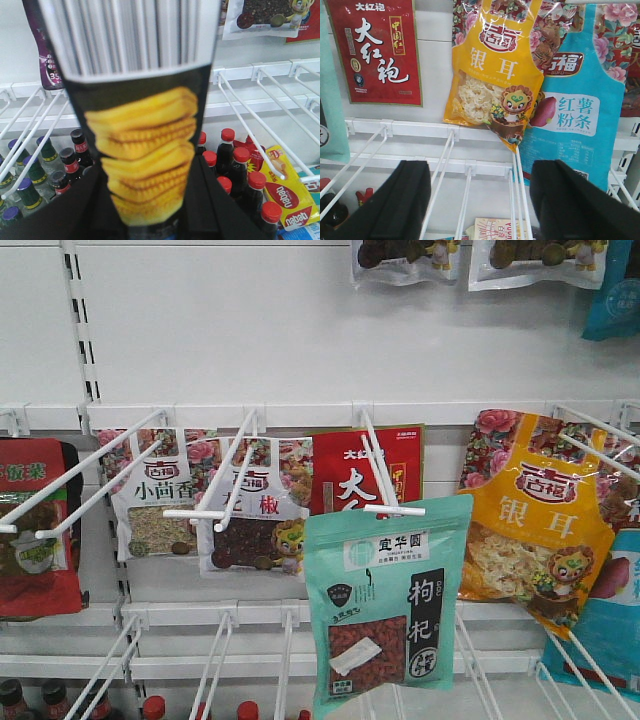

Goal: Pick snacks and fruit into basket
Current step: 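Grasp the teal goji-berry bag on its hook with the right gripper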

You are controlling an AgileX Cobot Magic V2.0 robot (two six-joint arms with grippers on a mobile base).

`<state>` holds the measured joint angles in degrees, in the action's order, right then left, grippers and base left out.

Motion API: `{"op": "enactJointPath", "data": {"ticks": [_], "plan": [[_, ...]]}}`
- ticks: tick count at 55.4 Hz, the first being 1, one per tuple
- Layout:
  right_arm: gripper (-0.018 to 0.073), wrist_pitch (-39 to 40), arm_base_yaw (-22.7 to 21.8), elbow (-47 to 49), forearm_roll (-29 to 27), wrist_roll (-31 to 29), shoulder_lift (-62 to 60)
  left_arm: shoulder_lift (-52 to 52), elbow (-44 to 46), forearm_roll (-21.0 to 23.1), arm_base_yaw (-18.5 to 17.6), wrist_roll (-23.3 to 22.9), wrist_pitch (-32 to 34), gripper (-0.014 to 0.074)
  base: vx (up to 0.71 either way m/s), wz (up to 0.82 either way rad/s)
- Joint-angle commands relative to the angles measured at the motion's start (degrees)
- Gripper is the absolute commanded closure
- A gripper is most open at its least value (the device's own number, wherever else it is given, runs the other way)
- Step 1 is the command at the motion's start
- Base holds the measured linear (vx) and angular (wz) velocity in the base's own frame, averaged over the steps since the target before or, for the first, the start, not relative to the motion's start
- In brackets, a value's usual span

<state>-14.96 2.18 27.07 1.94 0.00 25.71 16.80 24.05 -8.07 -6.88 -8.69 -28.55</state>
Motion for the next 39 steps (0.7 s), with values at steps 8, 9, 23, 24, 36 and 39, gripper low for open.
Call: {"op": "enactJointPath", "data": {"ticks": [8,9,23,24,36,39], "plan": [[0.0059,5.1,-0.2,1.7,0.0,-0.5,0.6,0.4,2.1,-0.4,0.0,-0.5,5.5,0.0579,0.0,0.0],[0.0059,5.1,-0.2,1.7,0.0,-0.5,0.6,0.4,2.1,-0.4,0.0,-0.5,5.5,0.0579,0.0,0.0],[0.0057,6.9,-0.2,1.7,-1.3,-0.6,2.2,0.4,2.1,-0.4,0.0,-0.4,5.6,0.0579,0.0,0.0],[0.0057,7.2,-0.2,1.7,-1.3,-0.7,3.0,0.4,2.1,-0.4,0.0,-0.4,5.6,0.0579,0.0,0.0],[0.0057,6.8,-0.2,5.5,-6.7,-0.6,14.0,0.4,2.1,-0.4,0.0,-0.4,5.6,0.0579,0.0,0.0],[0.0057,5.9,-0.2,7.4,-10.6,-0.9,16.3,0.4,2.1,-0.4,0.0,-0.4,5.6,0.0579,0.0,0.0]]}}
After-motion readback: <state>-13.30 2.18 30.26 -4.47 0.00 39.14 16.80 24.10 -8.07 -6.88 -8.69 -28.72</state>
